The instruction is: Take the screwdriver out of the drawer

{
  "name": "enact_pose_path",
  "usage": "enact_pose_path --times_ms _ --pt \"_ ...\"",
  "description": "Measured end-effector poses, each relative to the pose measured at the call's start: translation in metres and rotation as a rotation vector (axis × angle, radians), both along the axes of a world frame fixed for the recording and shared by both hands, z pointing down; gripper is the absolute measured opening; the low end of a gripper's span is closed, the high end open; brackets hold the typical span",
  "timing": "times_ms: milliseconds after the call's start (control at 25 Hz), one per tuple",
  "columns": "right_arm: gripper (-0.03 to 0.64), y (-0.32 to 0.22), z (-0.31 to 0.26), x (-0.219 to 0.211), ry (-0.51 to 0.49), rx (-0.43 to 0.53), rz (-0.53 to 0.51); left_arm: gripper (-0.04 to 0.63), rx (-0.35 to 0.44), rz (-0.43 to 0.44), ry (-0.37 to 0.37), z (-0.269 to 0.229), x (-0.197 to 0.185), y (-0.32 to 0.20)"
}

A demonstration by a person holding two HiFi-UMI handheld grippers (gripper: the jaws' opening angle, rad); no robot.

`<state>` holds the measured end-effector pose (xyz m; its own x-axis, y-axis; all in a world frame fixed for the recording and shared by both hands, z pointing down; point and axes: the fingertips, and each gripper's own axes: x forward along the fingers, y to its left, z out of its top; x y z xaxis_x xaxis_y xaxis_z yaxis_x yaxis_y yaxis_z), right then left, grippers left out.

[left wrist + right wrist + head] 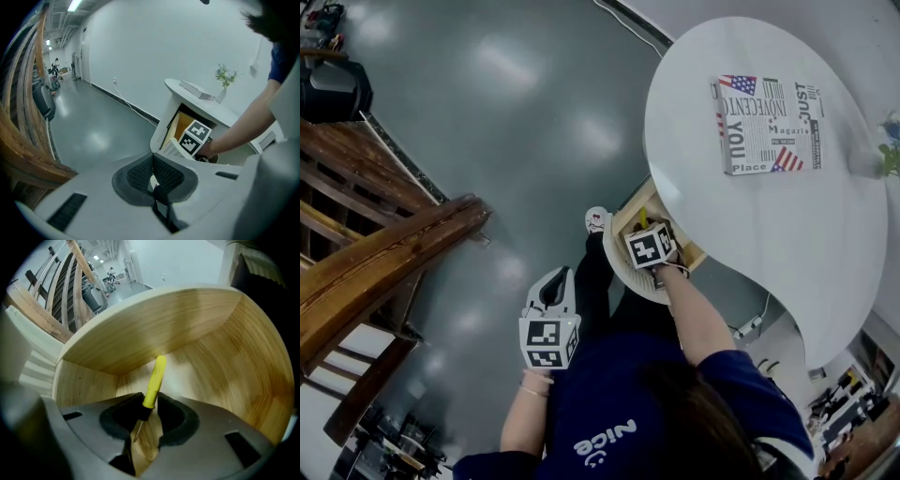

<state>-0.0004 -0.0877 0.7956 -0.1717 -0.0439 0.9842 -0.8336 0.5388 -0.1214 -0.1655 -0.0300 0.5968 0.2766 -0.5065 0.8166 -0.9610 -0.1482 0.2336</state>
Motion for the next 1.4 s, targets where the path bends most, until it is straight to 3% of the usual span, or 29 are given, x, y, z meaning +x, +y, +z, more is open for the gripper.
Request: enact_pose_path --times_ms 440,800,1400 --pt "0.086 -0.003 0.001 0.007 -0.004 -0.036 0.068 0.005 0.005 0.015 -0.003 -0.001 0.003 -0.005" --pt "0.081 0.008 -0.021 0.007 -0.002 0.004 -0.045 0.005 0.033 0.011 -0.011 -0.01 0.006 -0.01" --pt "0.081 0.006 -0.074 0.01 -0.041 0.072 -0.123 0.005 0.077 0.054 0.011 -0.025 0.029 -0.023"
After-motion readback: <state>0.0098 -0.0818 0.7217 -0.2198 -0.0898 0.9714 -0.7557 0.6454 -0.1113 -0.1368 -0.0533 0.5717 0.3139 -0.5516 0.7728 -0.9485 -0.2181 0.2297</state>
